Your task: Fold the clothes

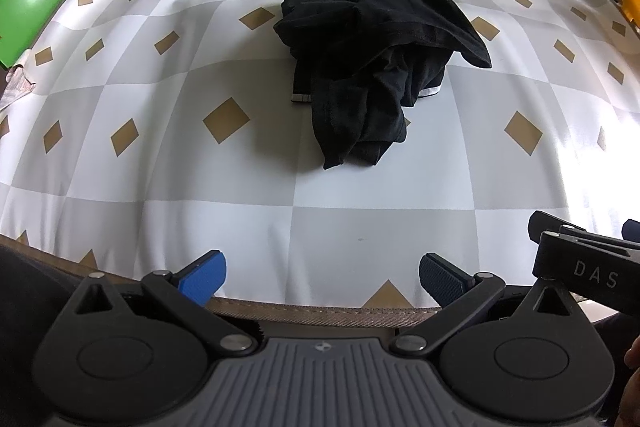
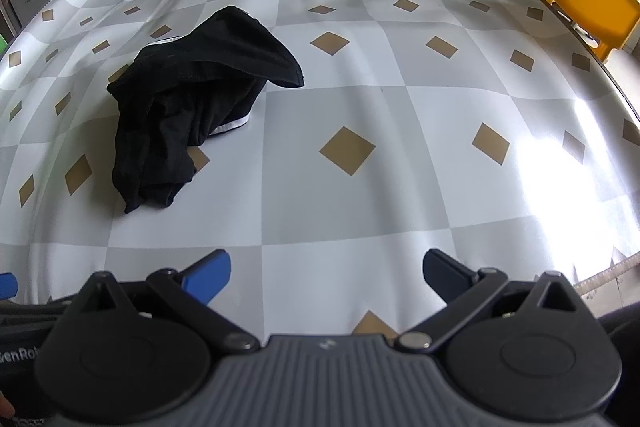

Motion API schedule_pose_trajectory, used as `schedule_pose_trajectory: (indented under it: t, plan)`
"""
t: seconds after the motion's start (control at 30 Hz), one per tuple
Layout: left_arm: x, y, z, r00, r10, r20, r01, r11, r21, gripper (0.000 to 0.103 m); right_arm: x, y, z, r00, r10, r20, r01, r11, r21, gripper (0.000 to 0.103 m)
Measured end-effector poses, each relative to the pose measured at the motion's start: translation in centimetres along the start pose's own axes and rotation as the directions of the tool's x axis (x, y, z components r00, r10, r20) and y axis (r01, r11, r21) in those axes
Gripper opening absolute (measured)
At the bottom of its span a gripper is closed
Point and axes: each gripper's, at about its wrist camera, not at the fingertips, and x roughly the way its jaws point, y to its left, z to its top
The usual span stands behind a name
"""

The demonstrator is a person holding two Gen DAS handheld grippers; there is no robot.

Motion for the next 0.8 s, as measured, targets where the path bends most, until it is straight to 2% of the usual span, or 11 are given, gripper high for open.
schedule_pose_trajectory:
  t: [0.8]
  plan:
    - [-0.1,0.63,0.59,1.0,-0.008,0.003,0.008,1.0,-0.02,0.103,-0.43,-0.09,0.25,1.0,0.017,0.01,-0.018,1.0,0.023,0.102]
